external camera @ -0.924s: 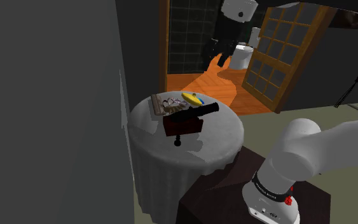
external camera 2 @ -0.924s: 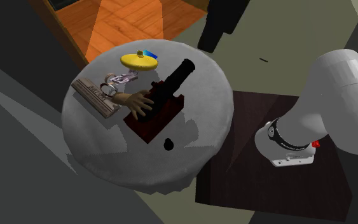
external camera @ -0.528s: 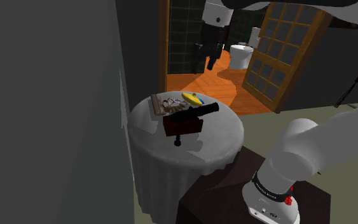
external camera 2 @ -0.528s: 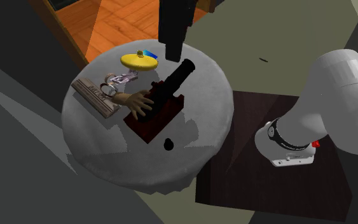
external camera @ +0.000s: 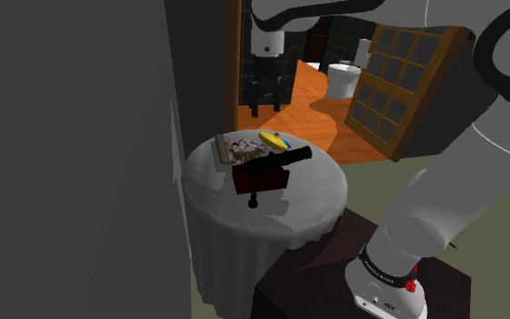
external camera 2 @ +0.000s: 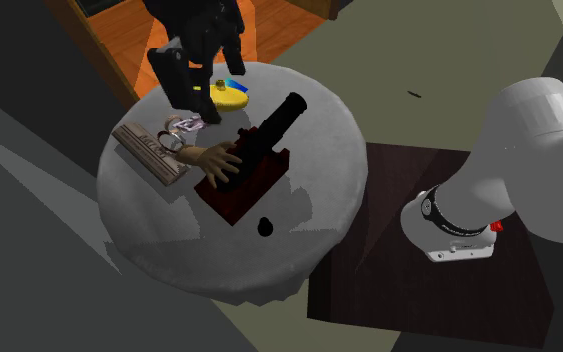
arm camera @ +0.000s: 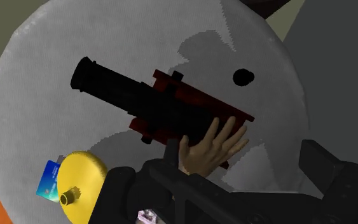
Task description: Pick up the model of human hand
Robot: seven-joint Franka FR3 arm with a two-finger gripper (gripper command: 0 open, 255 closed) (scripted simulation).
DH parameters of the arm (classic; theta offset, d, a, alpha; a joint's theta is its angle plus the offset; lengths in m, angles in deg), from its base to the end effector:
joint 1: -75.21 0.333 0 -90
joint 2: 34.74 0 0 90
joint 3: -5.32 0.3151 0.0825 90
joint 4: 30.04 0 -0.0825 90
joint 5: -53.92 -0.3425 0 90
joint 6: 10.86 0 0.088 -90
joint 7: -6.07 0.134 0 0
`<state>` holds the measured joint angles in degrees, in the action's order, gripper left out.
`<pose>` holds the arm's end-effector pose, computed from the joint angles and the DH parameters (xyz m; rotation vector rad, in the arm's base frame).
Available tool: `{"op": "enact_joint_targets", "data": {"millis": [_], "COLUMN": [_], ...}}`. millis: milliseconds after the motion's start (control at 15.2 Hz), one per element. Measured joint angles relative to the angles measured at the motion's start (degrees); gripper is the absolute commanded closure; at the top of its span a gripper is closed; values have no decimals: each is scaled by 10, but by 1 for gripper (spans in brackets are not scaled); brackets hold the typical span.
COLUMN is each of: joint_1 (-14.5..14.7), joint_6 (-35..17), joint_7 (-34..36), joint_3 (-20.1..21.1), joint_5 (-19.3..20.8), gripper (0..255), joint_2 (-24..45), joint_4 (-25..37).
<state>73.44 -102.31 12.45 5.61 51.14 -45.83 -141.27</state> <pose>0.4388 -0.0048 0.5334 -3.0839 0.2197 0.2378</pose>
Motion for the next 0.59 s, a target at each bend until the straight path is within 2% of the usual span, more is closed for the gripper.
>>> {"op": "enact_joint_targets", "data": {"millis": [594], "joint_1": [-11], "joint_6": [86], "joint_7": [-12], "joint_3": [-11], "joint_5": [-6], "gripper": [0], "joint_2": [266], "joint_4": [186]}}
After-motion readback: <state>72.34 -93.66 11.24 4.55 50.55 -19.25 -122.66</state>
